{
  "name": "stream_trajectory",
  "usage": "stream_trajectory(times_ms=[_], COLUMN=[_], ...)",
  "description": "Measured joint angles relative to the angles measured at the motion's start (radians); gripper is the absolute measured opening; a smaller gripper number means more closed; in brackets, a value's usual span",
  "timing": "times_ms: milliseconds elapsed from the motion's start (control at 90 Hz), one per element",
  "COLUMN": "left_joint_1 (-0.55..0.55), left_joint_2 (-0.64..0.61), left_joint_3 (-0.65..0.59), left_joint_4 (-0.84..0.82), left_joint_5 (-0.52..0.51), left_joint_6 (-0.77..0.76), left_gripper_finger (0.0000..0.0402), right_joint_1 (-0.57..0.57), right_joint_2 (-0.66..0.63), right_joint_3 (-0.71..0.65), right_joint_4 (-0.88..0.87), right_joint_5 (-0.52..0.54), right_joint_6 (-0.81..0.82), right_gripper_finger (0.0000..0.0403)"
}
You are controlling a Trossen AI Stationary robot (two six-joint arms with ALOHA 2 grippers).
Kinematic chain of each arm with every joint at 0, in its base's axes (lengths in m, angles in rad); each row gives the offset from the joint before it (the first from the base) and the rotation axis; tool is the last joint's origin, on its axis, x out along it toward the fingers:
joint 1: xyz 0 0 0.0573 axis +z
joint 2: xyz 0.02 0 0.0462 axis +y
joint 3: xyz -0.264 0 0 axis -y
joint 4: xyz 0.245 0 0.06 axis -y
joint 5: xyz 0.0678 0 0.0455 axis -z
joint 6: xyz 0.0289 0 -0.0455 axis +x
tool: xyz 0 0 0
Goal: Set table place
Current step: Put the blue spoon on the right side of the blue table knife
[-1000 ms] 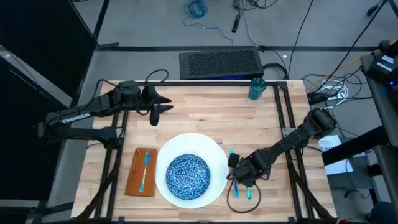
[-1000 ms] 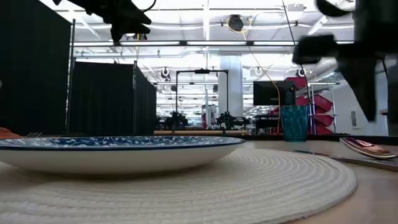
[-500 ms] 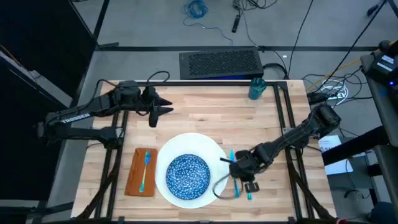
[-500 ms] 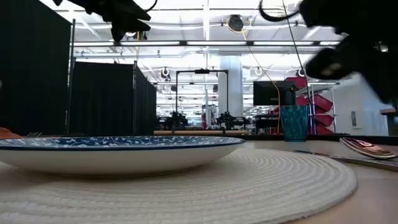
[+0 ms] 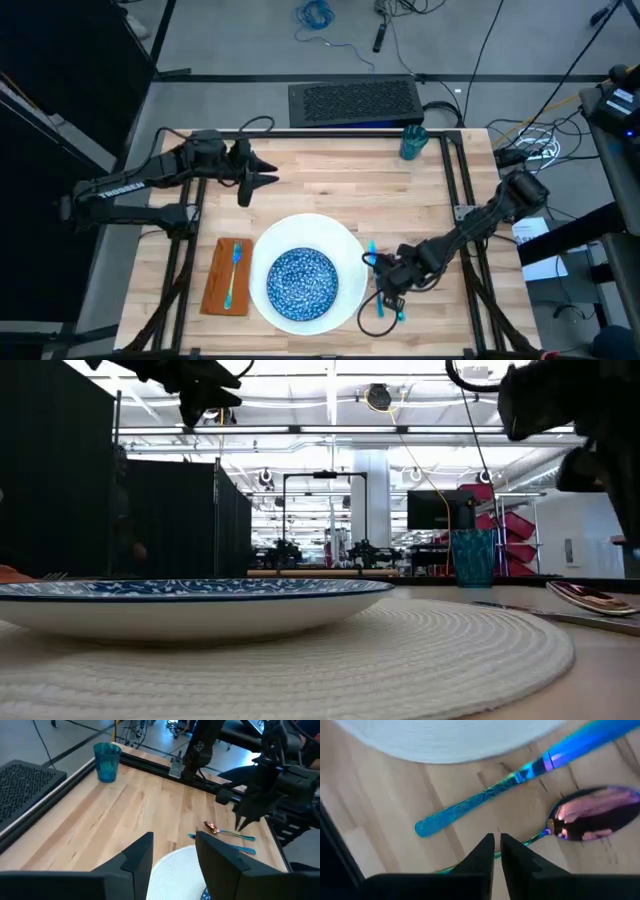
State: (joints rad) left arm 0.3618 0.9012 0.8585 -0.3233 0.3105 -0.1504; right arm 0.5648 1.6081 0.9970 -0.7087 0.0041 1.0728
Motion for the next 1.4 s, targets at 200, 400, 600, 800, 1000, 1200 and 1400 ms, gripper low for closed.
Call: stream_trajectory(times_ms=[200, 400, 600, 800, 1000, 1200, 1400], left_joint_1=[-0.029, -0.037, -0.037, -0.037, -0.037, -0.037, -0.037], left_joint_2=[0.0, 0.0, 0.0, 0.0, 0.0, 0.0, 0.0], left_joint_3=[0.0, 0.0, 0.0, 0.0, 0.0, 0.0, 0.0], left_joint_4=[-0.002, -0.011, -0.013, -0.034, -0.051, -0.099, -0.109], left_joint_5=[0.002, 0.002, 0.001, 0.001, 0.001, 0.001, 0.001], left_joint_6=[0.001, 0.007, 0.042, 0.093, 0.115, 0.133, 0.133], left_gripper_finger=[0.0134, 0.0134, 0.0134, 0.0134, 0.0134, 0.0134, 0.0134], right_joint_1=[0.005, 0.043, 0.08, 0.112, 0.111, 0.111, 0.111], right_joint_2=[0.016, 0.016, 0.016, 0.02, 0.078, 0.092, 0.092], right_joint_3=[0.0, 0.0, 0.0, 0.0, 0.0, 0.0, 0.0], right_joint_4=[-0.055, -0.053, -0.058, -0.055, -0.052, -0.069, -0.08], right_joint_5=[0.087, 0.143, 0.134, 0.179, 0.178, 0.18, 0.18], right_joint_6=[0.236, 0.306, 0.46, 0.604, 0.653, 0.677, 0.7], right_gripper_finger=[0.0055, 0.0049, 0.0031, 0.0028, 0.0027, 0.0035, 0.0047])
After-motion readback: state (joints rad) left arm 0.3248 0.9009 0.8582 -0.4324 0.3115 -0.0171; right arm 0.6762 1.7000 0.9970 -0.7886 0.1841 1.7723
